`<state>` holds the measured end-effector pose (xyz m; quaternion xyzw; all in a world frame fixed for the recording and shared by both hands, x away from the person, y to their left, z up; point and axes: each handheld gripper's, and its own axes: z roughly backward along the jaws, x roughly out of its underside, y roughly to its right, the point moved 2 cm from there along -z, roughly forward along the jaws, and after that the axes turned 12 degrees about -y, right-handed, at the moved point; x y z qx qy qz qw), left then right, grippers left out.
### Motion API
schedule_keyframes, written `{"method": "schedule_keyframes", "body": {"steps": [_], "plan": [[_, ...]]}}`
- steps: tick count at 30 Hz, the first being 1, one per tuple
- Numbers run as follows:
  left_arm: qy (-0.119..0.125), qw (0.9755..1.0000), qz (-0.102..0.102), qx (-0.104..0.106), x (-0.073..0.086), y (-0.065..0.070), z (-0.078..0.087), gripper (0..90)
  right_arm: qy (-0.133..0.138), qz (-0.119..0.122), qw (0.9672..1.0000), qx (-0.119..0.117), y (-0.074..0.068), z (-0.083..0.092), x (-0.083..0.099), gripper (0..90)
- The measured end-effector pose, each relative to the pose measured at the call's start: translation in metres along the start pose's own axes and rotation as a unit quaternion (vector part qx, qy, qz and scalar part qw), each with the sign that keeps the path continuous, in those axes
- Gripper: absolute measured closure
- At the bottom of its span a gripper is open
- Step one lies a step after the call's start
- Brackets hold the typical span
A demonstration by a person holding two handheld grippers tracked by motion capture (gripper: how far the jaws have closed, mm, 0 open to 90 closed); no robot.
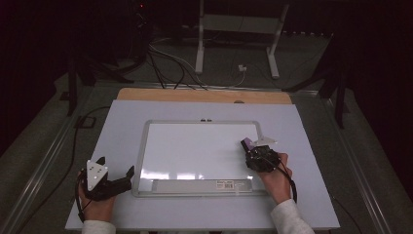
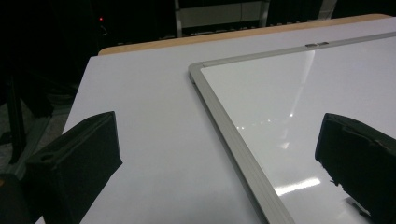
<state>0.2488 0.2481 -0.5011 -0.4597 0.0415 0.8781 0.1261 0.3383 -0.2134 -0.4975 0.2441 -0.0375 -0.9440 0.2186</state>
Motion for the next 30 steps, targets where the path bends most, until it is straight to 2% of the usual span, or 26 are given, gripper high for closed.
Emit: {"method": "schedule_keyframes", "body": {"steps": [3,5,7,15,30], "plan": [[0.001,1.0000,0.001,0.000,0.000,0.000,0.000,0.8,-0.001,-0.009,0.9999,-0.005,0.003,0.000,-0.002,53.7],[0.001,1.0000,0.001,0.000,0.000,0.000,0.000,0.8,0.005,-0.020,0.9998,-0.004,0.006,0.002,-0.003,59.2],[0.000,1.0000,0.001,0.000,0.000,0.000,0.000,0.8,0.015,-0.031,0.9993,-0.013,0.009,0.004,-0.004,62.1],[0.000,1.0000,0.000,0.000,0.000,0.000,0.000,0.8,0.045,-0.060,0.9970,-0.022,0.017,0.012,-0.014,63.3],[0.001,1.0000,0.000,0.001,0.000,-0.001,0.000,0.8,0.060,-0.112,0.9908,-0.046,0.030,0.007,-0.037,63.2]]}}
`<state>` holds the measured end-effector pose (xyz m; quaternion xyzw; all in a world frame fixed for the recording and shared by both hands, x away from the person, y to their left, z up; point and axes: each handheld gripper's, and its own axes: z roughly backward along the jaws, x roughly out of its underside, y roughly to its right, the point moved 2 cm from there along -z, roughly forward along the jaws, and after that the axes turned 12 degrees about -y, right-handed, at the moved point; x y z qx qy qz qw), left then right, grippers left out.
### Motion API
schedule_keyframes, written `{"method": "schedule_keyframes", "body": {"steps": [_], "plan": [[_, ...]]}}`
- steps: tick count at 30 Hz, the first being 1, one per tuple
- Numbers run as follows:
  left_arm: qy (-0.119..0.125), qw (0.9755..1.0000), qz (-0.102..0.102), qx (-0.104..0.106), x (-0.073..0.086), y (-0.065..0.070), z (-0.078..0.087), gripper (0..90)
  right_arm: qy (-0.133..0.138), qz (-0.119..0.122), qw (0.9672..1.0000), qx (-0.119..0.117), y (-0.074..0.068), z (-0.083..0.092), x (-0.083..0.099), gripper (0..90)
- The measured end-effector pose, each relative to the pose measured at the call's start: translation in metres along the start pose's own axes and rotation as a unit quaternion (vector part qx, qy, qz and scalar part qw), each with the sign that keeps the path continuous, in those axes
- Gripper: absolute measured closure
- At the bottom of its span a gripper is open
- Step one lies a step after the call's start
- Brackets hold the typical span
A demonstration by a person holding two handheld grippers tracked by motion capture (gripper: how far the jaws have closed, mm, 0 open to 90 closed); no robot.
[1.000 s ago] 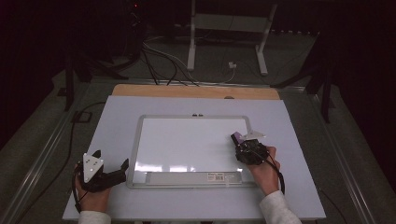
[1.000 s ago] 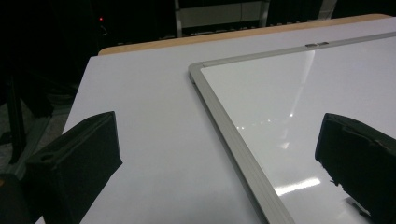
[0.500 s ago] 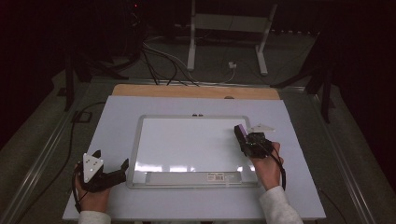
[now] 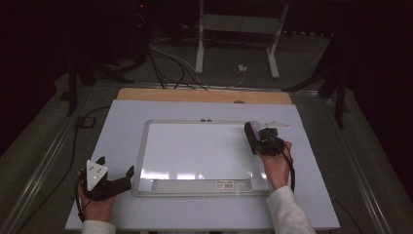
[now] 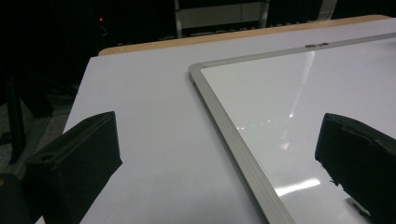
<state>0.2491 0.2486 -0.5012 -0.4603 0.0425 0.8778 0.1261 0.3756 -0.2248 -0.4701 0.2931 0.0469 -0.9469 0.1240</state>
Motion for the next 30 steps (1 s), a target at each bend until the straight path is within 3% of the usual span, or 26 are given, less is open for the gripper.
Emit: {"method": "schedule_keyframes", "body": {"steps": [20,30], "plan": [[0.000,1.0000,-0.001,-0.002,0.000,0.001,0.001,0.8,0.018,-0.061,0.9980,0.002,0.017,-0.011,-0.023,63.2],[0.000,1.0000,-0.001,-0.001,0.000,0.001,0.000,0.8,0.007,-0.081,0.9967,0.007,0.021,-0.022,-0.025,63.3]]}}
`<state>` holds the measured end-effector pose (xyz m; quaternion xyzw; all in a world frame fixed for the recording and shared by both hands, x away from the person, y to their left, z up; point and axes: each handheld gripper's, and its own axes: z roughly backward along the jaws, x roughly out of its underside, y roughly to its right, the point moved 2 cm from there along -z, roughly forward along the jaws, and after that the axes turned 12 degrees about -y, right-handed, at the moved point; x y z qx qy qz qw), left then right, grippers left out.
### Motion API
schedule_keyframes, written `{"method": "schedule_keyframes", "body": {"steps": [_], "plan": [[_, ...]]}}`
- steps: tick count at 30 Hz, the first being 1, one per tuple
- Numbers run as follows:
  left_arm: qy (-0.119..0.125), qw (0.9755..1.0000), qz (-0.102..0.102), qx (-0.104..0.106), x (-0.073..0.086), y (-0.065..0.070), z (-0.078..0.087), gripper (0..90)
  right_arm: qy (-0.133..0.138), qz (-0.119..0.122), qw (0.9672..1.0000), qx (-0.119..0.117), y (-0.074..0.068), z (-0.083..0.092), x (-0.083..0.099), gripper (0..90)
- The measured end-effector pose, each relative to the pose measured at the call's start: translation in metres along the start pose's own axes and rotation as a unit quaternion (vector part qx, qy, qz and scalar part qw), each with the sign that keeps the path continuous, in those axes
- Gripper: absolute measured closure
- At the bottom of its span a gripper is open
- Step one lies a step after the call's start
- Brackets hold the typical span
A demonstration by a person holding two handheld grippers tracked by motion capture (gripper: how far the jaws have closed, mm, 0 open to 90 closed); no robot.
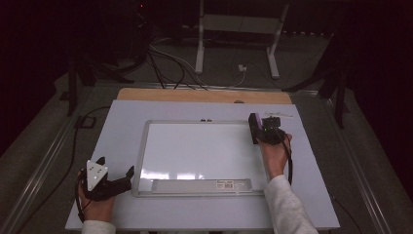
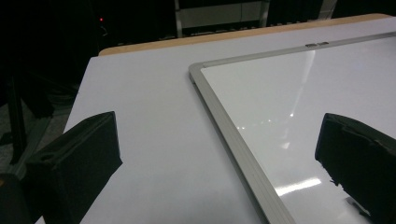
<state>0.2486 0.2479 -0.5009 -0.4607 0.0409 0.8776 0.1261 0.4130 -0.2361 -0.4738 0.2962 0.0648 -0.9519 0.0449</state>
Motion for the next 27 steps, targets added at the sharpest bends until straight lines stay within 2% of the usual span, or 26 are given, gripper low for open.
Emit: {"method": "schedule_keyframes", "body": {"steps": [27], "plan": [[0.000,1.0000,0.002,0.001,0.000,-0.001,0.000,0.8,-0.036,-0.024,0.9988,0.023,-0.004,-0.025,0.004,63.3]]}}
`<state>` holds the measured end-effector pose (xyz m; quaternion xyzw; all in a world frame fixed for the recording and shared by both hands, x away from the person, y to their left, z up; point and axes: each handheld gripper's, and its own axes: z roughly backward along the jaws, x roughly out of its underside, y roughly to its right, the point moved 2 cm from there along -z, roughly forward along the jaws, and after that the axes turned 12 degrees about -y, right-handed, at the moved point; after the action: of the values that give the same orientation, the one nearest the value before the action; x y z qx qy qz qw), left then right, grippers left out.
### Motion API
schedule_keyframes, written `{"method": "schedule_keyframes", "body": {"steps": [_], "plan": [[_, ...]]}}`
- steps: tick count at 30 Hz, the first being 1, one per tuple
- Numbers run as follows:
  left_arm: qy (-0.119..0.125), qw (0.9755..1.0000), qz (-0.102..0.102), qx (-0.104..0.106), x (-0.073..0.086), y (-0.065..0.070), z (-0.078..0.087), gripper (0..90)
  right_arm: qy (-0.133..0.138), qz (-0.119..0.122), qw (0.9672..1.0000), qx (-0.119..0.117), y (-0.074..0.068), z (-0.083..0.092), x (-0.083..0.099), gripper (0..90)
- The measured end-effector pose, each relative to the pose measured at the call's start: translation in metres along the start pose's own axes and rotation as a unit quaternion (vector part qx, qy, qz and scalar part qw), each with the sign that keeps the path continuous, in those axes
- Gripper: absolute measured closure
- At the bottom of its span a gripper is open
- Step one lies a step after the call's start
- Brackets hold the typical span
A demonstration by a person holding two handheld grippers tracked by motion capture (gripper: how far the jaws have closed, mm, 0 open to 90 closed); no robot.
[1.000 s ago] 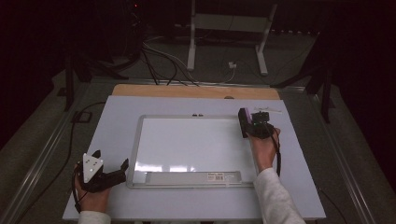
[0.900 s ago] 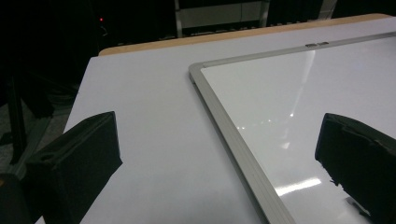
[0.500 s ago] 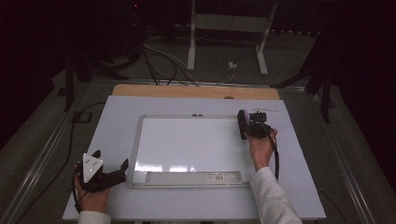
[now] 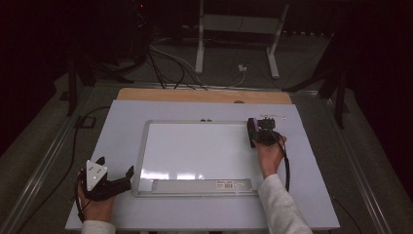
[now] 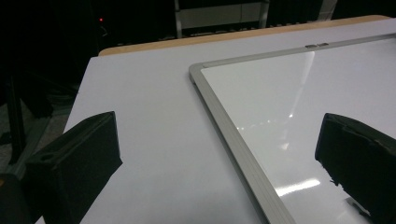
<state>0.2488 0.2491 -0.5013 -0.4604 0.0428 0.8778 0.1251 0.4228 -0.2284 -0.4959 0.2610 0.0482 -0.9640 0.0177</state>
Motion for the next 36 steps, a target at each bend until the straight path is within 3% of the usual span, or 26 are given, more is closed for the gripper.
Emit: {"method": "schedule_keyframes", "body": {"steps": [13,23,29,36], "plan": [[0.001,1.0000,0.000,0.001,0.000,0.000,0.000,0.9,0.009,-0.011,0.9998,0.014,-0.002,-0.003,-0.003,63.3],[0.001,1.0000,0.000,0.001,0.000,0.000,0.000,0.8,0.008,-0.003,0.9999,0.011,0.000,-0.005,-0.005,62.2],[0.000,1.0000,0.000,0.001,0.000,0.000,0.000,0.9,0.009,0.007,0.9998,-0.015,0.005,-0.002,-0.003,46.6],[0.001,1.0000,0.001,0.001,0.000,0.000,0.001,0.8,0.051,0.017,0.9974,-0.048,0.004,0.017,-0.003,25.8]]}}
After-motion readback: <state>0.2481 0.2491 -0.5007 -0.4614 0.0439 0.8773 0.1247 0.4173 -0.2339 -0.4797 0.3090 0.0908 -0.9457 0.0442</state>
